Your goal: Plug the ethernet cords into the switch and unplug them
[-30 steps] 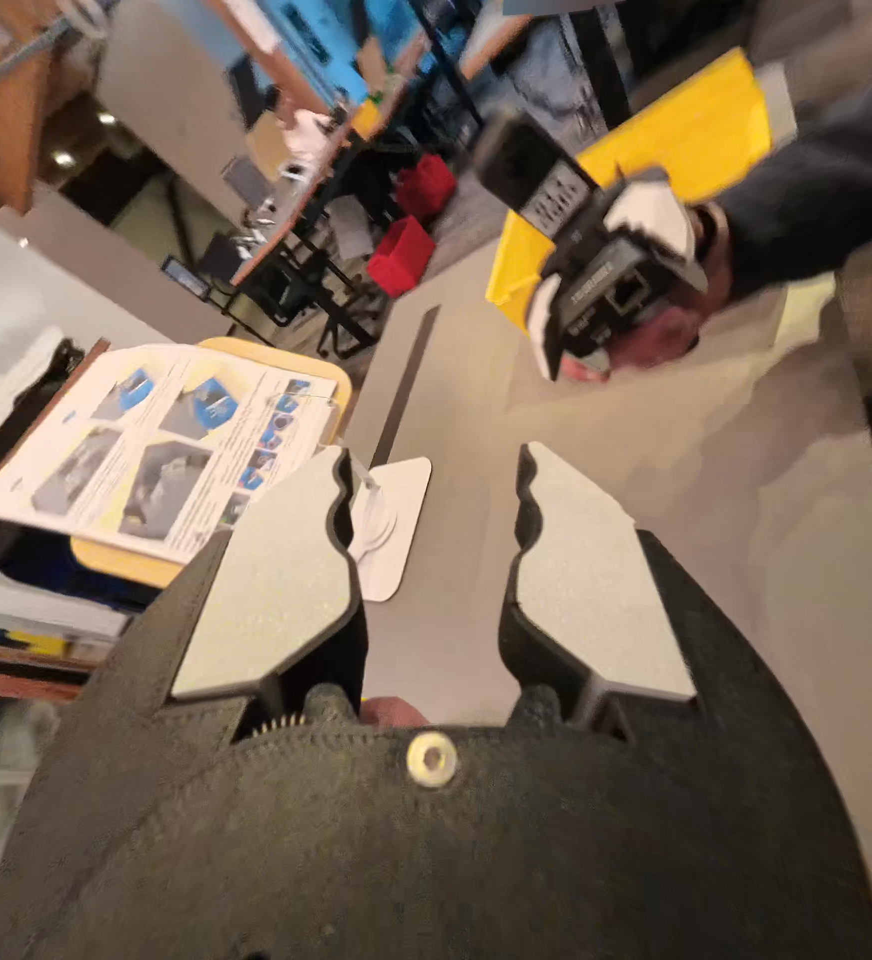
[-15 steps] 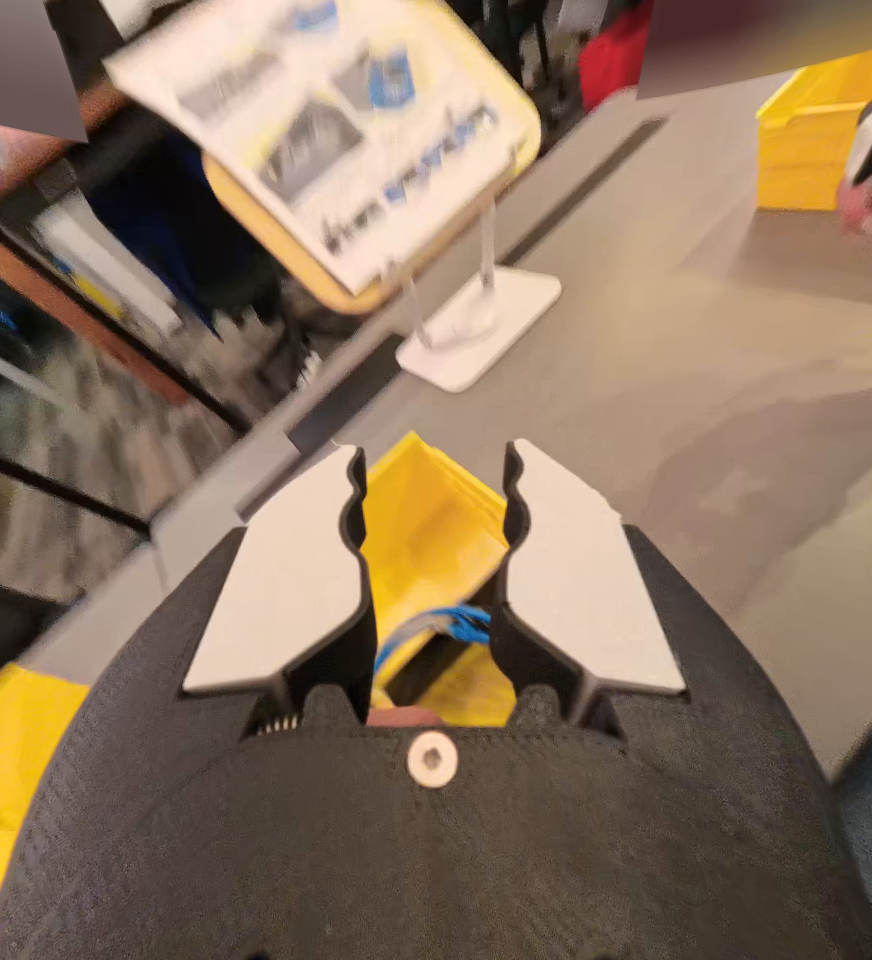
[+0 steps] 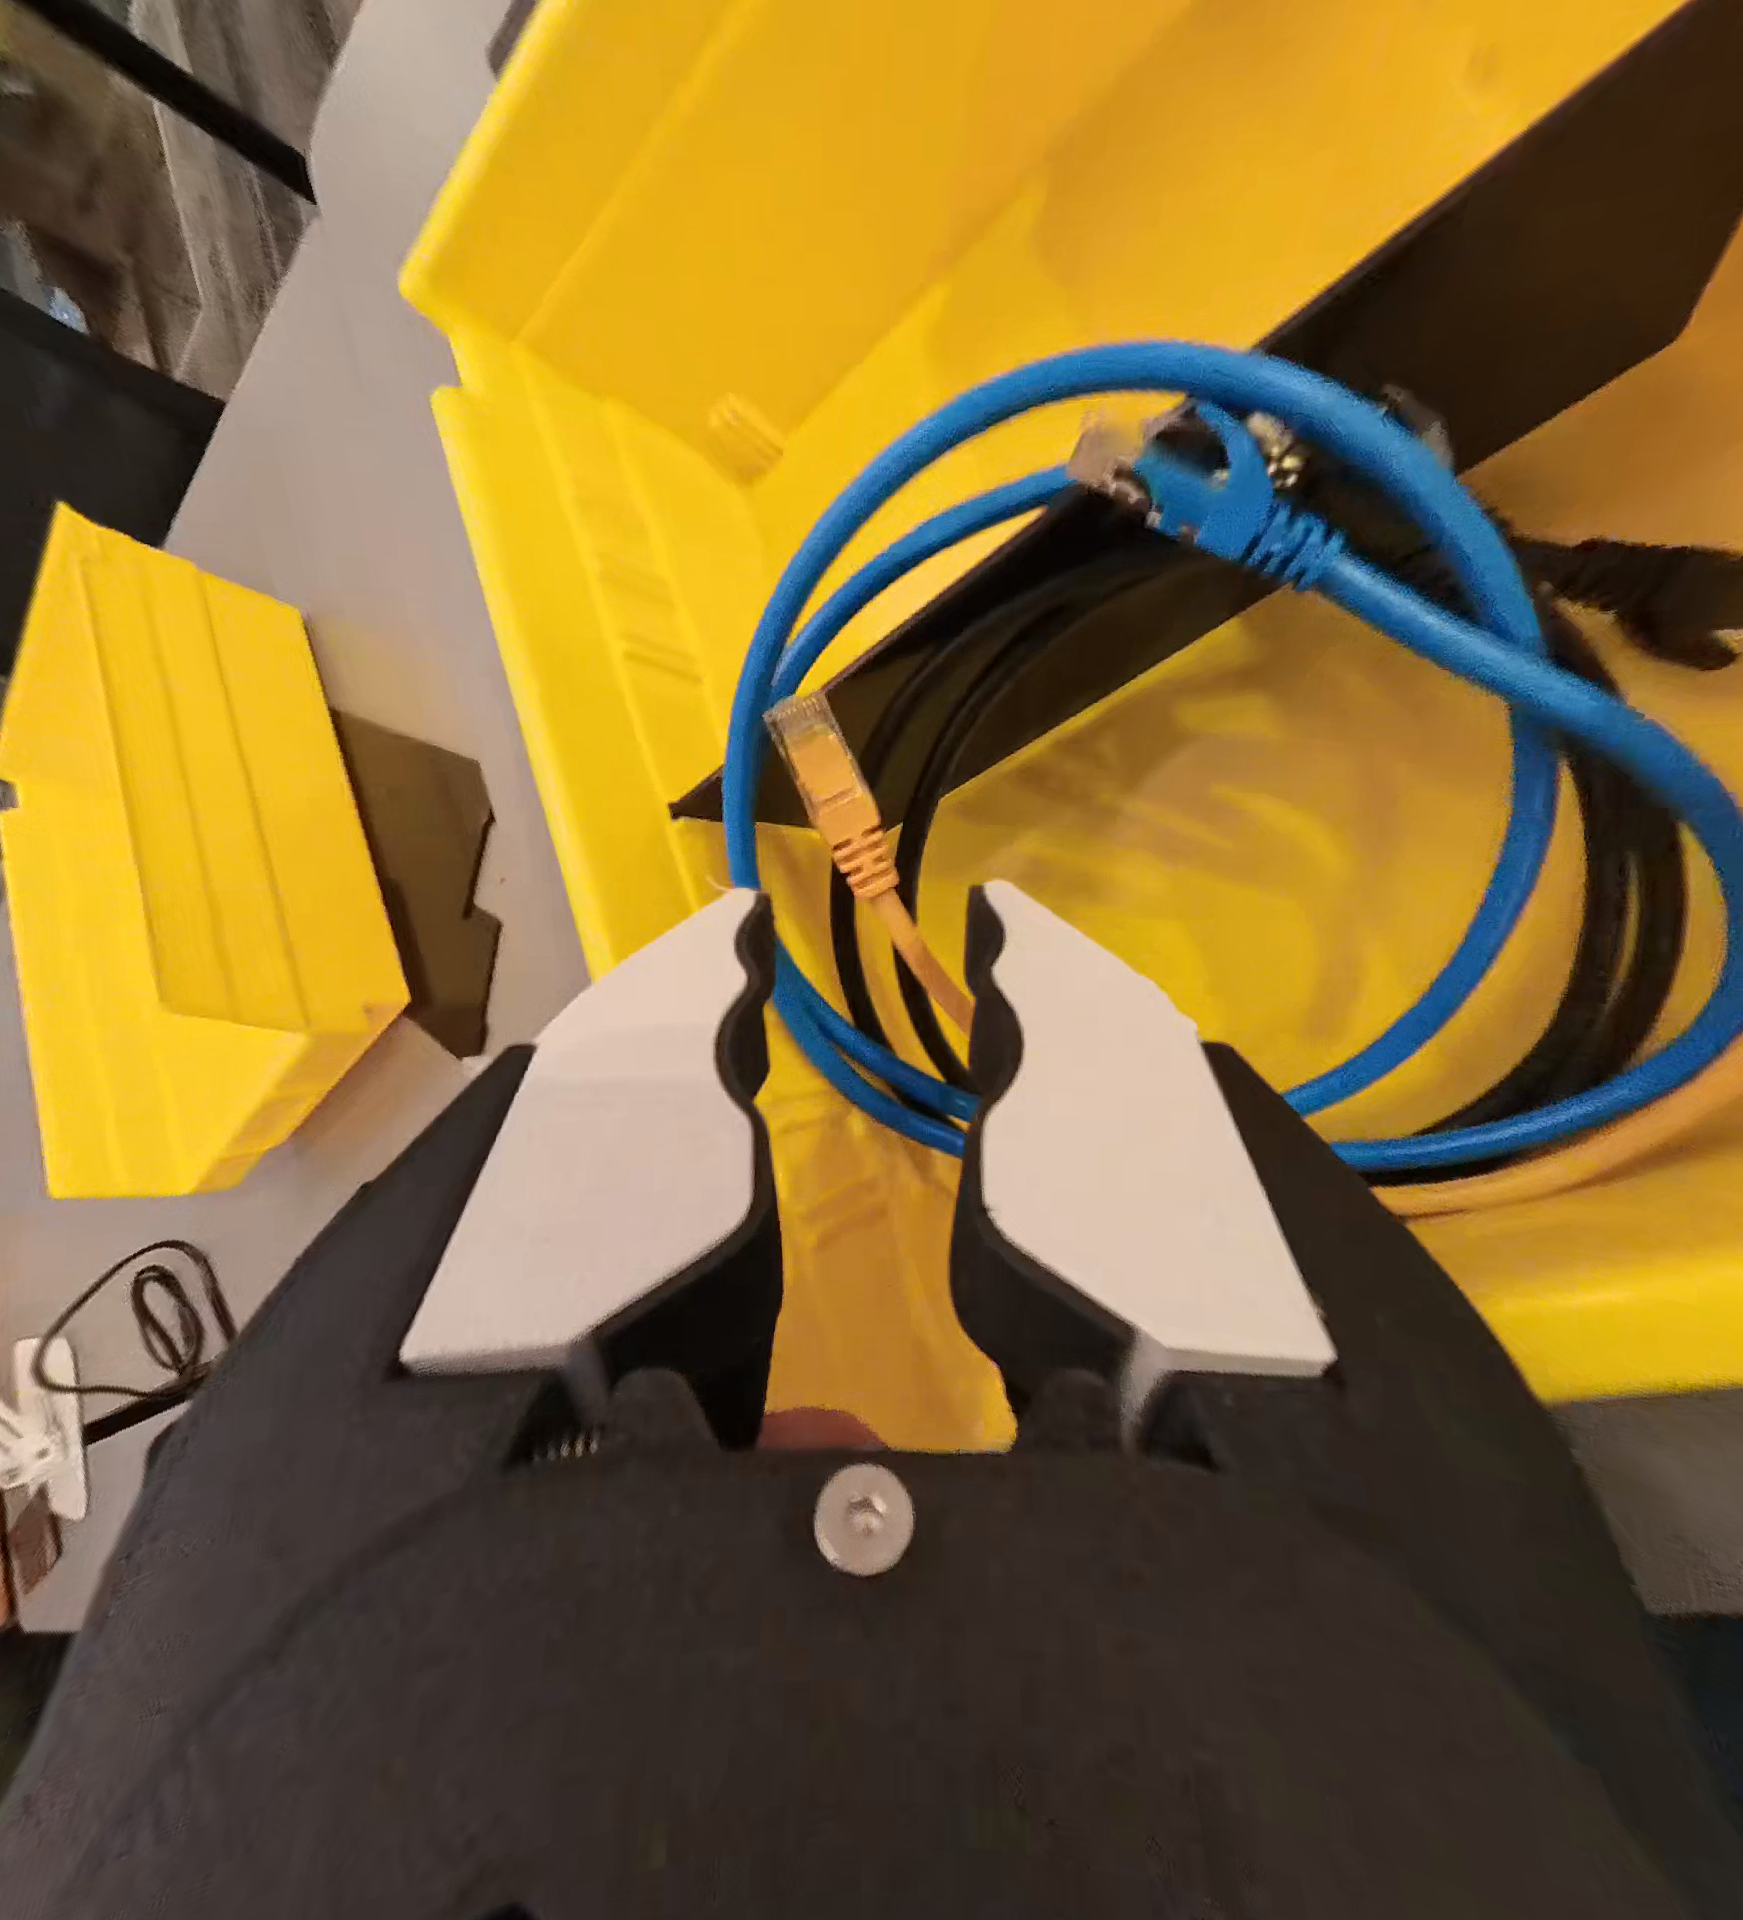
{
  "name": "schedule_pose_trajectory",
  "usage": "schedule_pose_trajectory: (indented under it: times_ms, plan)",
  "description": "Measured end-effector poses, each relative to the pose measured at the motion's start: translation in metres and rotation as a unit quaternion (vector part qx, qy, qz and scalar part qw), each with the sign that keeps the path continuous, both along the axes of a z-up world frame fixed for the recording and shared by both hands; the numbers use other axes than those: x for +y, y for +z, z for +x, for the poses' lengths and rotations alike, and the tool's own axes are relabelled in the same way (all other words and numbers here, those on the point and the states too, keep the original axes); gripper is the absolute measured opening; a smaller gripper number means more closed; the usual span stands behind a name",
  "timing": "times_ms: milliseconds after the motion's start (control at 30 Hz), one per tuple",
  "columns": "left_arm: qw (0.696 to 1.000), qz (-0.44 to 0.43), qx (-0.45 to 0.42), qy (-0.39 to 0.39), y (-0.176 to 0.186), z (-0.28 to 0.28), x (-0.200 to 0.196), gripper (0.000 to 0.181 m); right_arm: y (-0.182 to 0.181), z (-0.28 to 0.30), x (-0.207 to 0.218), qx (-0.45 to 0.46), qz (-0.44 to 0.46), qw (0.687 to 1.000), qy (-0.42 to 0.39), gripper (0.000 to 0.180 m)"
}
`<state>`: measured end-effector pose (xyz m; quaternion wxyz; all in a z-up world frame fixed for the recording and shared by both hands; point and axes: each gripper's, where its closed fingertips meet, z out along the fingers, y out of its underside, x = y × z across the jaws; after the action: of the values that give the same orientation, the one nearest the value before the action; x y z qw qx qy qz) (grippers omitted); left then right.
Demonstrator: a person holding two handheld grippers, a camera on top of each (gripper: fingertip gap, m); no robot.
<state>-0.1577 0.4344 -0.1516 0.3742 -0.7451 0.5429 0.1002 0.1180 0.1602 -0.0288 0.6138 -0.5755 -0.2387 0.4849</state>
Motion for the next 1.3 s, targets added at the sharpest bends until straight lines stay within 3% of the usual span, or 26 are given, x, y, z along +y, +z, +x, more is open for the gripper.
schedule_pose_trajectory:
  times_ms: [167,233,400,833,900,1100,1300]
  plan:
    - [1.000,-0.009,0.010,0.022,-0.014,-0.003,0.013,0.034,-0.002,-0.003,0.000,0.001,0.002,1.000,0.004,0.072]
    - [0.999,-0.016,0.015,0.025,-0.017,-0.002,0.014,0.013,-0.002,-0.003,0.001,0.004,0.003,1.000,0.005,0.072]
    - [0.999,-0.023,0.014,0.030,-0.017,0.000,0.019,0.009,-0.002,-0.001,0.001,0.008,0.005,1.000,0.002,0.072]
    - [0.989,0.127,-0.066,-0.026,0.095,0.014,0.011,0.008,-0.001,0.010,-0.002,0.005,0.010,1.000,-0.013,0.073]
    - [0.992,0.104,-0.057,-0.043,0.099,0.021,0.006,0.008,-0.001,0.011,-0.003,0.005,0.011,1.000,-0.015,0.073]
    - [0.989,-0.096,-0.005,-0.108,0.059,0.031,-0.021,0.009,0.001,0.013,-0.007,0.004,0.016,1.000,-0.018,0.073]
    - [0.973,-0.129,-0.115,-0.151,0.083,0.051,-0.020,0.008,0.001,0.016,-0.008,0.009,0.016,1.000,-0.020,0.073]
